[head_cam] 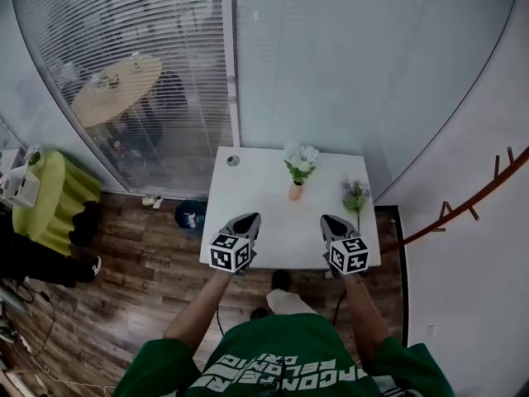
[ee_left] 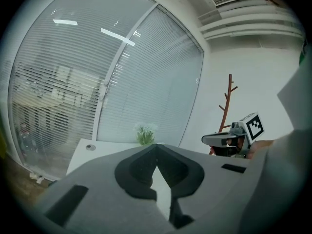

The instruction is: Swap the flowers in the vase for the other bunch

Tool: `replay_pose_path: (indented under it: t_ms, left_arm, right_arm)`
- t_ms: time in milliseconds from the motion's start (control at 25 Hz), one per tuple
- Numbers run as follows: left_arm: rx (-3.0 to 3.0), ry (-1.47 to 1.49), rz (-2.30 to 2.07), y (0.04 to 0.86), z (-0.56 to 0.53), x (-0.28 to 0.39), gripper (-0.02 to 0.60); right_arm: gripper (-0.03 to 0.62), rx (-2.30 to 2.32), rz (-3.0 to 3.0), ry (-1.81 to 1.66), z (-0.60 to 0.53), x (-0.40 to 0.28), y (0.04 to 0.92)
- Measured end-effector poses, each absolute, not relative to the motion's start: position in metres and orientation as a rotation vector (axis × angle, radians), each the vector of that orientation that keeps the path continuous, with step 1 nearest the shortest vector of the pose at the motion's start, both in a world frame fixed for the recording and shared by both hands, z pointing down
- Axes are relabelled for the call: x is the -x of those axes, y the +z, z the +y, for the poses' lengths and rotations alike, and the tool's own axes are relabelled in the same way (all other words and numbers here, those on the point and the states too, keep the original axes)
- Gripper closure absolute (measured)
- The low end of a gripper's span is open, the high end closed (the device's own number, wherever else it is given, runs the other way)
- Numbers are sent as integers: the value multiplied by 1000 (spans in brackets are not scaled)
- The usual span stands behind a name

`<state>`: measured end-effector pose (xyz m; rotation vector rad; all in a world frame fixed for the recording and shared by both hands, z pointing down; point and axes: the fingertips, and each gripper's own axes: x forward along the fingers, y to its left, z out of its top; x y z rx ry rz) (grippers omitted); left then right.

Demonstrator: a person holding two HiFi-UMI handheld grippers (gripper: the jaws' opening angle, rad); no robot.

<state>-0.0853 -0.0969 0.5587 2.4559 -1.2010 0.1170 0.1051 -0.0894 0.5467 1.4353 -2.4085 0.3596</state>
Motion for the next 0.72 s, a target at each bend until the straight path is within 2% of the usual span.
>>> replay_pose_path:
  t_ms: [720]
  left_arm:
    - [-2417, 182, -1224, 565, -187, 76, 574]
  right_arm:
    - [582, -1383, -2448, 474, -190, -107, 566]
